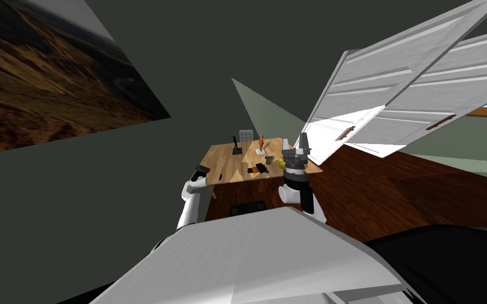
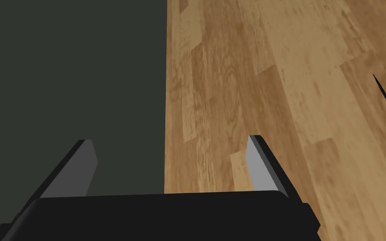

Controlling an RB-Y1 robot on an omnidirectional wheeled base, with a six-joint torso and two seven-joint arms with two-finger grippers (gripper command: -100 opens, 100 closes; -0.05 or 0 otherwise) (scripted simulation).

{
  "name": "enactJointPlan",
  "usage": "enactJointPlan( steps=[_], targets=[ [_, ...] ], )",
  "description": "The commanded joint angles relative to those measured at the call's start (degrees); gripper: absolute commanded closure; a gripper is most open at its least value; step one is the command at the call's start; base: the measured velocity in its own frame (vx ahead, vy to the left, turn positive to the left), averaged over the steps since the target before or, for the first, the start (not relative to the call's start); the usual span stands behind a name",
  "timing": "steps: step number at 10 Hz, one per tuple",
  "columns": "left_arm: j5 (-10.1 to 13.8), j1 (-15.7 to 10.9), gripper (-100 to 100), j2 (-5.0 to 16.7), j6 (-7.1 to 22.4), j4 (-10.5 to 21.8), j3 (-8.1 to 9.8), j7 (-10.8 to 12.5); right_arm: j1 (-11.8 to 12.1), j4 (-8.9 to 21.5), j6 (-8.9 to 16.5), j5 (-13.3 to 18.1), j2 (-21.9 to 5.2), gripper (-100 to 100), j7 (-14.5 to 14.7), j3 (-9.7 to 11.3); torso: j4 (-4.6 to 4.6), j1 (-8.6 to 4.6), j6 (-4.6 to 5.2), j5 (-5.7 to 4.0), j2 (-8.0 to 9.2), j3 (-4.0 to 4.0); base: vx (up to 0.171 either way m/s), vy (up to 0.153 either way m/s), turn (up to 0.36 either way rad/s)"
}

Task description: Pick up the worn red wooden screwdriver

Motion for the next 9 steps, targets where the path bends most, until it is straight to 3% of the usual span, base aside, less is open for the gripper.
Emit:
enactJointPlan(
  steps=[1, 3, 4, 5, 6, 9],
  targets=[
    [-0.39, -2.4, -100, -0.1, 2.86, 2.86, 0.55, 2.86, 0.0, 0.0, 0.0, 0.0, 0.0, 0, 0.0, 0.0, 0.0, 0.0, 0.0, 0.0, 0.0, 0.0, 0.014, -0.01, -0.058],
    [-0.39, -2.4, -100, -0.1, 3.24, 4.1, 0.55, 4.09, 0.0, 0.0, 0.0, 0.0, 0.0, 0, 0.0, 0.0, 0.0, 0.0, 0.0, 0.0, -0.02, -0.01, 0.013, -0.004, -0.016],
    [-0.72, -4.67, -100, -0.15, 6.19, 6.33, 1.02, 6.66, 0.0, 0.0, 0.0, 0.0, 0.0, 0, 0.0, 0.0, 0.0, 0.02, 0.0, 0.0, 0.01, 0.0, 0.019, -0.005, -0.038],
    [-0.72, -4.67, -100, -0.15, 6.19, 7.7, 1.02, 7.51, 0.0, 0.0, 0.0, 0.0, 0.0, 0, 0.0, 0.0, 0.0, 0.01, 0.02, 0.0, -0.03, -0.01, 0.022, -0.004, -0.03],
    [-1.03, -6.9, -100, -0.21, 8.77, 9.11, 1.44, 9.46, 0.0, 0.0, 0.0, 0.0, 0.0, 0, 0.0, 0.0, -0.01, 0.01, 0.0, 0.0, -0.03, -0.02, 0.028, -0.003, -0.04],
    [-1.32, -9.1, -100, -0.27, 11.83, 14.88, 1.81, 14.09, 0.0, 0.0, 0.0, 0.0, 0.0, 0, 0.0, 0.0, -0.01, 0.02, 0.01, 0.0, -0.07, -0.04, 0.027, 0.0, -0.027]
  ],
)
